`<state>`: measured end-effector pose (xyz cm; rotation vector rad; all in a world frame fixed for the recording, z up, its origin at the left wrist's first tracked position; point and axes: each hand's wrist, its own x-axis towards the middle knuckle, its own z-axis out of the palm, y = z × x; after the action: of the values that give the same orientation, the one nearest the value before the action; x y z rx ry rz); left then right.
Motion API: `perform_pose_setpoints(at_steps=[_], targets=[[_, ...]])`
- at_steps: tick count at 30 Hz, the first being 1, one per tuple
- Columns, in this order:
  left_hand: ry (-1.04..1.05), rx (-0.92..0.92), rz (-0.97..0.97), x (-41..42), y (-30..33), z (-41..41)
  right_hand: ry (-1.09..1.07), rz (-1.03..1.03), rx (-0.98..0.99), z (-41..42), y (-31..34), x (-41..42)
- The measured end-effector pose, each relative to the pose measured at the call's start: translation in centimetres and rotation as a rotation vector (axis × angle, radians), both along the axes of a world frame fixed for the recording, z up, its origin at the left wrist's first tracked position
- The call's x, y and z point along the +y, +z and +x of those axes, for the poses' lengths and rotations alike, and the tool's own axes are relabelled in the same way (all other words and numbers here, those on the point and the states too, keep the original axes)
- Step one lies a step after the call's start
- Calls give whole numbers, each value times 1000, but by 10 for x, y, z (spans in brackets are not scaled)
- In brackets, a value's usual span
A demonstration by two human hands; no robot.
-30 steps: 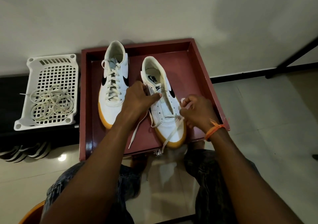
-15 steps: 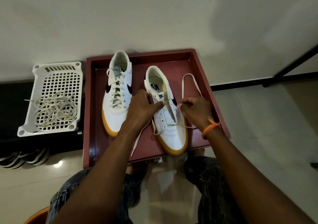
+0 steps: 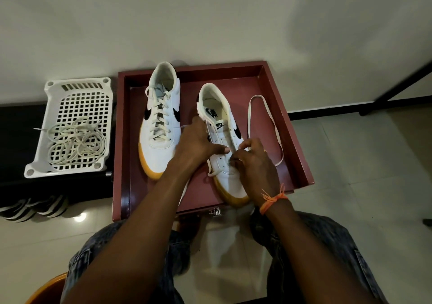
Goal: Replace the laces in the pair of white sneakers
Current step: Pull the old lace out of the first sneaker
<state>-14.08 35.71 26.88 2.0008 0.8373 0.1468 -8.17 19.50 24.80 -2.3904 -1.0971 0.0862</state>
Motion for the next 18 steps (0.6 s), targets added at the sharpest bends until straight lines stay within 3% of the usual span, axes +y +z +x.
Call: perform_pose_setpoints(at_steps=[5,7,9,14,18], targets=[[-9,-30,12,2,-6,-1,-511,268,197,28,-11,-17],[-6,-8,-10,4,-9,1,-634,237,242,39,-13,-23],[9,13,-40,7,-7,3,-563,189,239,40,-10,-24],[167,-109,-111,14,-1,7,-28,125,114,8,-1,-10],[109,-110,-87,11,-5,8,46,39,48,-2,-10,0]])
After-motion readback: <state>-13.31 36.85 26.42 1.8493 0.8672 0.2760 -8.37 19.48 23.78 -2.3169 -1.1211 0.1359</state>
